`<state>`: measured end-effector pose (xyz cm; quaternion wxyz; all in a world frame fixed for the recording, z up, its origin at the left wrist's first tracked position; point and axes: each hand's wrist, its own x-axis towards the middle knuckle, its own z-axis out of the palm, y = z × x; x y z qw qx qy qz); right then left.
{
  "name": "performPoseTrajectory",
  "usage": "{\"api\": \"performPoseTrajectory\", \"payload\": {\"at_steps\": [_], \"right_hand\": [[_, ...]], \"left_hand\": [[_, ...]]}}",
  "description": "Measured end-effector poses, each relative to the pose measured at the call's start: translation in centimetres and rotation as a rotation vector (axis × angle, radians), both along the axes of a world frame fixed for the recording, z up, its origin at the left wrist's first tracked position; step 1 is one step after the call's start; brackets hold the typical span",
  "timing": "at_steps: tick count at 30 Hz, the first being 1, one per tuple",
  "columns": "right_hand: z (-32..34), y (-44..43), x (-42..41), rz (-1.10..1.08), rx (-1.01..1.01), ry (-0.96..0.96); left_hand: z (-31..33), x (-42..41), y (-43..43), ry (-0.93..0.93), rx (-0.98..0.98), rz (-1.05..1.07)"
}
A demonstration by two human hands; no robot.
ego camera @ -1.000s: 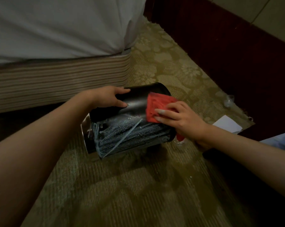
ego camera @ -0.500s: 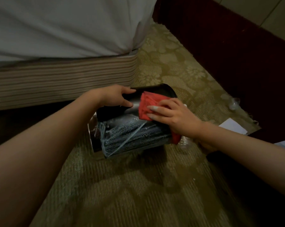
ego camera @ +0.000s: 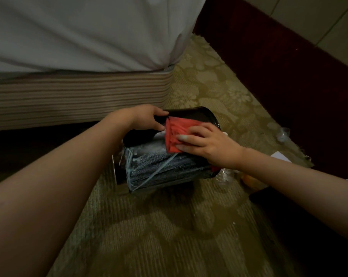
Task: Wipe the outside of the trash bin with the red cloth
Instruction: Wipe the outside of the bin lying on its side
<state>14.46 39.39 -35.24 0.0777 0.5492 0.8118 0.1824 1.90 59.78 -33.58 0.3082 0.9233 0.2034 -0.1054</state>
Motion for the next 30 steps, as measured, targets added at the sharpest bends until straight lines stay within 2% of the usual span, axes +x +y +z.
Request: {"api": "performPoseTrajectory", "payload": {"at_steps": [4,8,13,21,27,30], "right_hand": [[0.6,-4.9,4.2,-0.035,-0.093,-0.1],[1.0,-3.6,3.5,0.023,-0.053,-0.139],[0.7,1.7,-0.5,0.043,0.01,-0.08],[1.5,-3.5,4.4,-0.051,-0.108,-0.138],[-0.1,2.5,-2.4,0.102,0.017,0.012],[0.1,1.6,-1.4,0.087,-0.018,-0.007]], "left_hand": [[0.0,0.0,0.0,0.013,0.015,-0.001],[0.0,0.2,0.0,0.021,0.03,0.009],[0.0,0.4,0.0,0.02,0.012,0.025],[0.1,0.1,-0.1,0.041,0.041,-0.001],[0.3,-0.2,-0.4,0.042,0.067,-0.05],[0.3,-0.6,-0.4,0.024,0.069,-0.059]]}}
